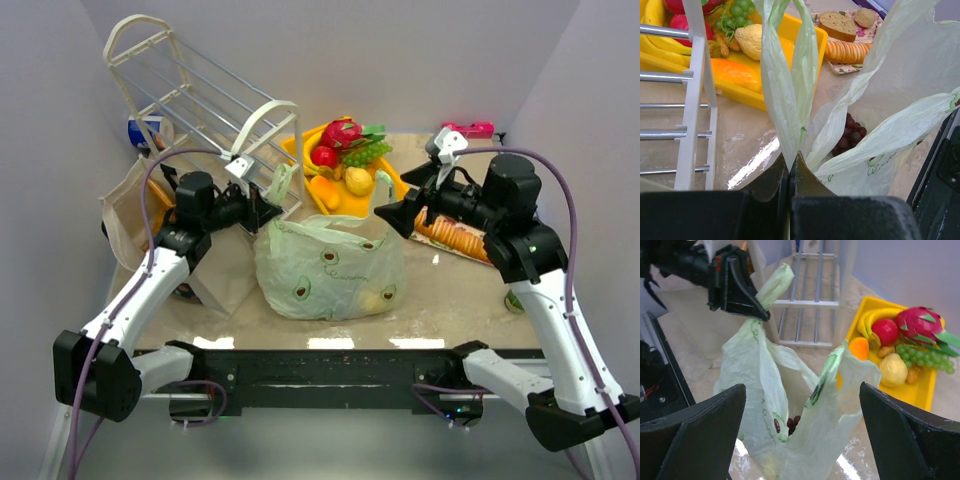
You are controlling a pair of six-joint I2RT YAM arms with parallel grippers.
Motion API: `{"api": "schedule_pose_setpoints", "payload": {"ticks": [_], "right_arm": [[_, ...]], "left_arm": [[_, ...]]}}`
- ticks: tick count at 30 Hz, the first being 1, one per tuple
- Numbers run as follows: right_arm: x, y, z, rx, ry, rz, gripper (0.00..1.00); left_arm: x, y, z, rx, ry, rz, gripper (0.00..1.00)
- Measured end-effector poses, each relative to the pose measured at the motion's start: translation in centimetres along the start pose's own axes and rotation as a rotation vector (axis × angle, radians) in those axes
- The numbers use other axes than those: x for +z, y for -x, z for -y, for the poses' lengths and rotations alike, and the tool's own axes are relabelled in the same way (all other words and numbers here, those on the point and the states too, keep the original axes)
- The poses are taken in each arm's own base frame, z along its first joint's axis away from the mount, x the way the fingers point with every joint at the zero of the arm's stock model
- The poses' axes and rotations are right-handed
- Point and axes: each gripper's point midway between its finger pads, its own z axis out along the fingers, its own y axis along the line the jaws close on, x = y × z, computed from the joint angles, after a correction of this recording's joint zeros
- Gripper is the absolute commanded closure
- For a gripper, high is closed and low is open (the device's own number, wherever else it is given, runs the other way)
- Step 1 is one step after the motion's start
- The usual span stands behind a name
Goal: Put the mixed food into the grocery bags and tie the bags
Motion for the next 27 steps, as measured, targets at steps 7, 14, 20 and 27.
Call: {"api": "schedule_pose_setpoints", "payload": {"ticks": [7,14,20,27], "right_arm": [[0.2,-0.3,0.0,-0.170,0.087,-0.001,0.01],[1.2,-2.8,1.1,-0.314,0.155,-0.082,0.01],[2.2,-3.2,2.8,-0.405,0.205,-0.143,0.01],[4.3,-3.8,3.0,-0.424,0.321,-0.133,0.01]], "left_arm": [[0.1,-1.3,-0.2,0.003,-0.012,-0.015,1.00],[0.1,-1.8,-0.1,-0.001,-0.023,-0.024,1.00],[0.1,-1.8,0.1,0.003,-0.034,-0.025,1.00],[0.1,-1.6,0.5,0.021,-0.060,-0.018,1.00]]}}
